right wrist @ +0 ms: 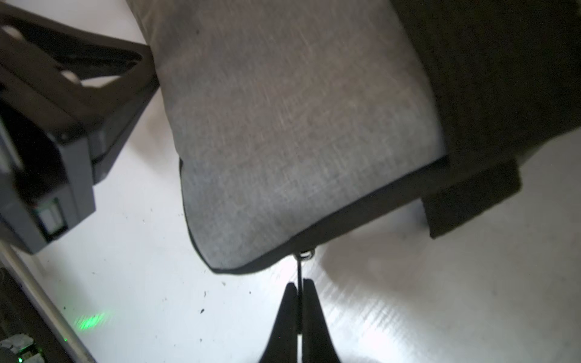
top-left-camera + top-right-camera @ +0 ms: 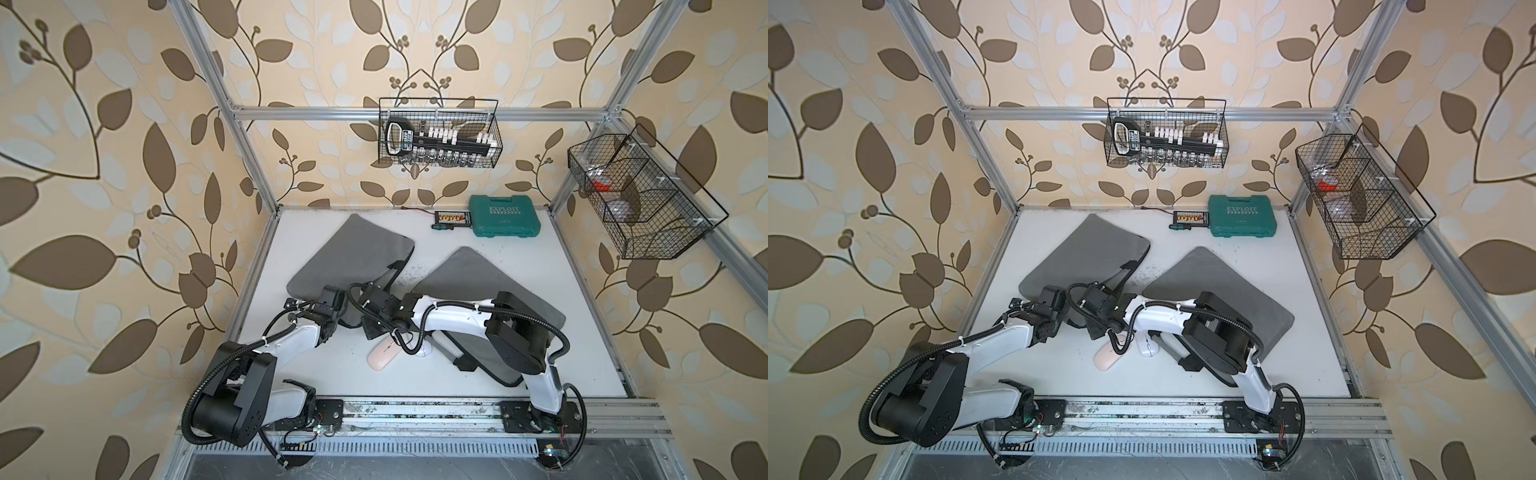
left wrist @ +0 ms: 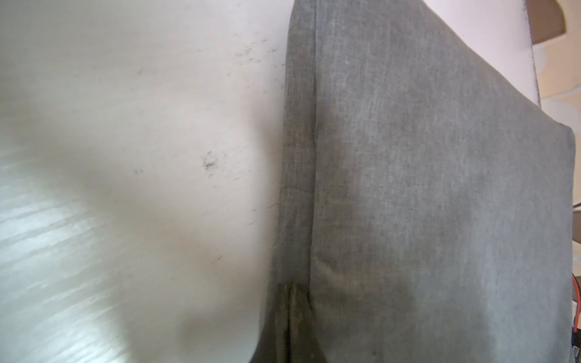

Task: Put the mouse into the laptop bag
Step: Unzip the zipper on the zippered laptop bag.

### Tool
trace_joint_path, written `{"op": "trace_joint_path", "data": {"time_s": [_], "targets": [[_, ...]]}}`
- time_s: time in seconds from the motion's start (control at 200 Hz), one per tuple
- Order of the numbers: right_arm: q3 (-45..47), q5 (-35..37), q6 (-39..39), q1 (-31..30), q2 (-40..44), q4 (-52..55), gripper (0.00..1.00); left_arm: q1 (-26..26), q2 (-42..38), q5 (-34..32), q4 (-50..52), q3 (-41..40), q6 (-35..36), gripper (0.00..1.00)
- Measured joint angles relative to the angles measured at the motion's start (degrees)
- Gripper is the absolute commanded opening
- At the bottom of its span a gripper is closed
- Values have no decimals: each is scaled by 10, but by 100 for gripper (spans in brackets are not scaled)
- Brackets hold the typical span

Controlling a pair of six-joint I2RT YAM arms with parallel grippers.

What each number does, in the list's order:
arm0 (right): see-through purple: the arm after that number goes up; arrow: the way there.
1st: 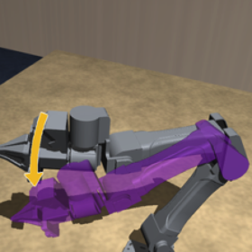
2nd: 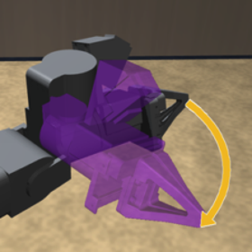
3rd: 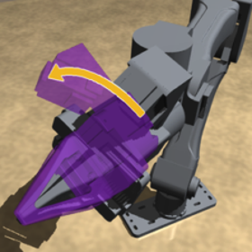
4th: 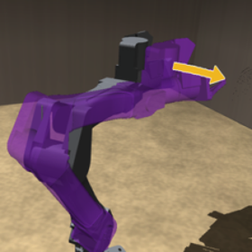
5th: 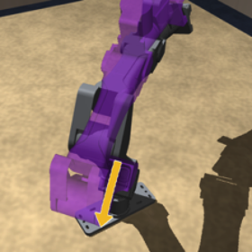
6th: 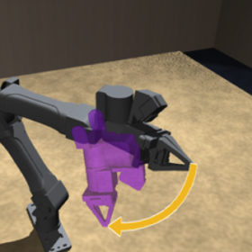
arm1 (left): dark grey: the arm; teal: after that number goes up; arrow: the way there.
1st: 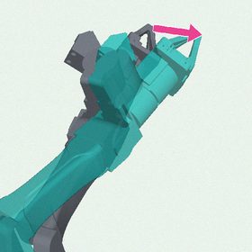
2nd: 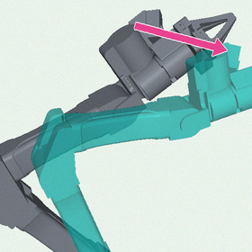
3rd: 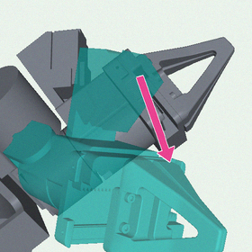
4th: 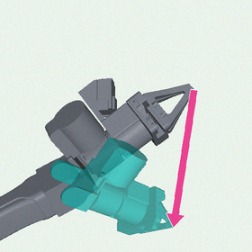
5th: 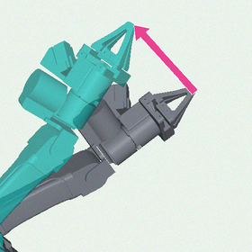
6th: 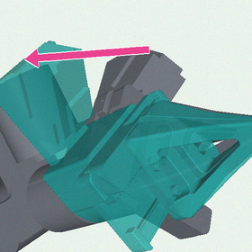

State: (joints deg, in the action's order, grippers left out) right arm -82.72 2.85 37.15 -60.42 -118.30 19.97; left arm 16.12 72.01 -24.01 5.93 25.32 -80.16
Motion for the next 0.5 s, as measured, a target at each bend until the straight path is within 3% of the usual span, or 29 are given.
{"op": "trace_joint_path", "data": {"time_s": [0.105,0.2,0.31,0.5], "targets": [[7,-7,10,25,6,-2,0,0,-28,2,31,0,-4,66],[14,-10,17,62,13,-7,0,-1,-69,-1,47,0,-1,87],[22,-10,21,100,16,-8,0,-24,-122,1,55,0,10,98],[23,-10,23,155,16,-6,0,-132,-132,80,31,-6,57,99]]}}
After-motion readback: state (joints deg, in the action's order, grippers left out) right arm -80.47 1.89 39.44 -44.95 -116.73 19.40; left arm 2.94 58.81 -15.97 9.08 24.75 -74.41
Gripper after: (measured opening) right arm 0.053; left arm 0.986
